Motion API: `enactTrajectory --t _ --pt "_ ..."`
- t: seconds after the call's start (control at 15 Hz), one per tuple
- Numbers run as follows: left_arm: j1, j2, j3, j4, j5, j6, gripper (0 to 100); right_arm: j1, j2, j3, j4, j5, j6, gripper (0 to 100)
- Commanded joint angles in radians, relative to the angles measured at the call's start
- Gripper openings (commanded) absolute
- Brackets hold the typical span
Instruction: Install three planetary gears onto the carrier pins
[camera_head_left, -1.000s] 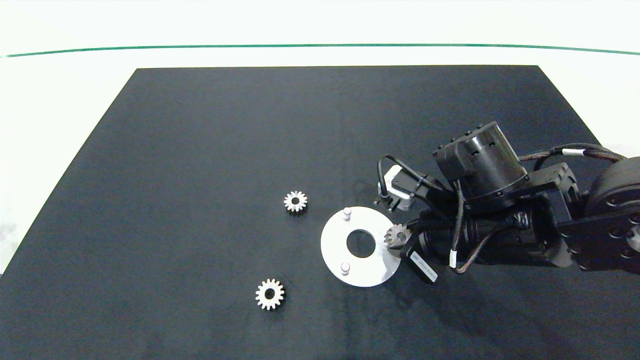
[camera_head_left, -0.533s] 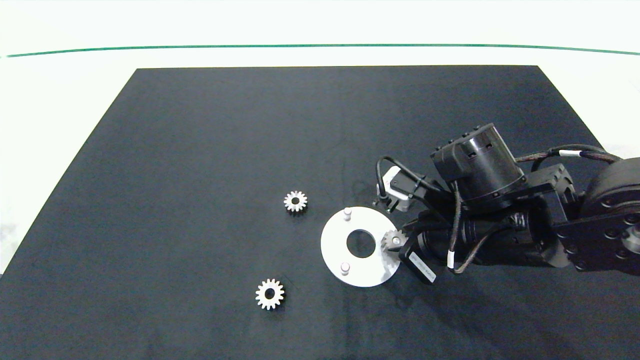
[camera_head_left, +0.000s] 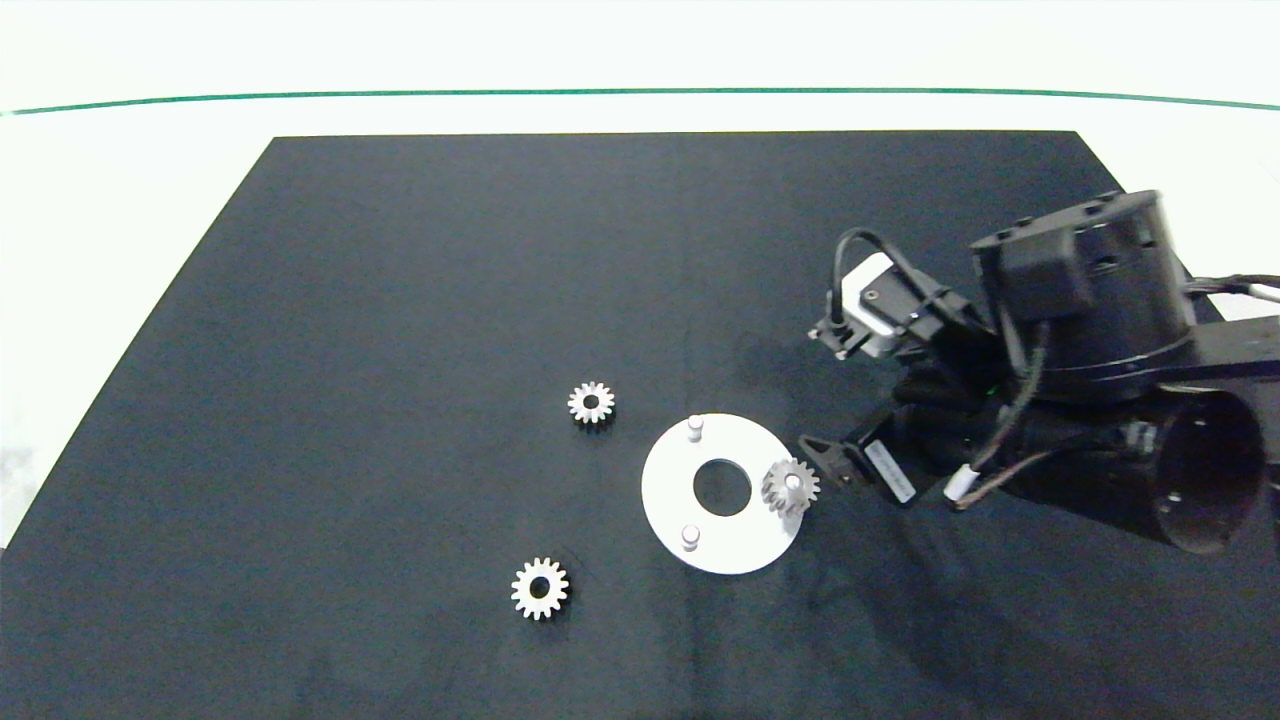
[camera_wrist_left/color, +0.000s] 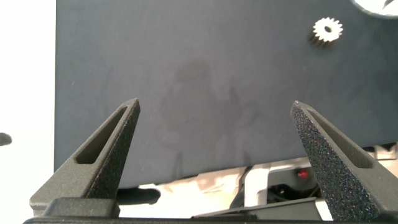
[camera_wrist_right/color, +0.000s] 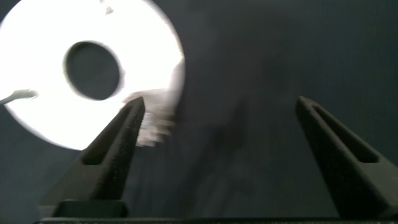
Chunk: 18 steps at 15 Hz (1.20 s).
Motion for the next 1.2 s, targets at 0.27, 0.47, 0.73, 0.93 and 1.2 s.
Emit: enactTrajectory --t 0.27,0.47,0.73,0.93,1.2 --pt "-0.029 0.069 0.136 -0.077 -0.099 0.019 100 -0.205 -0.942 0.518 -0.031 -0.190 -0.077 100" --pt "-0.029 0.189 0.252 -0.198 -0.146 0.123 100 -0.341 -1.233 0.574 0.084 -0.179 -0.145 100" --pt "-0.086 0.502 0.263 -0.432 -0.145 0.203 100 -0.350 -1.409 0.526 0.165 -0.185 -0.147 100" --pt "-0.244 0.737 0.263 -0.606 -0.123 0.210 100 -0.355 -1.449 0.449 0.222 -0.185 -0.150 100" --pt "-0.611 1.007 0.226 -0.830 0.140 0.229 100 -0.356 -1.528 0.439 0.334 -0.185 -0.150 100"
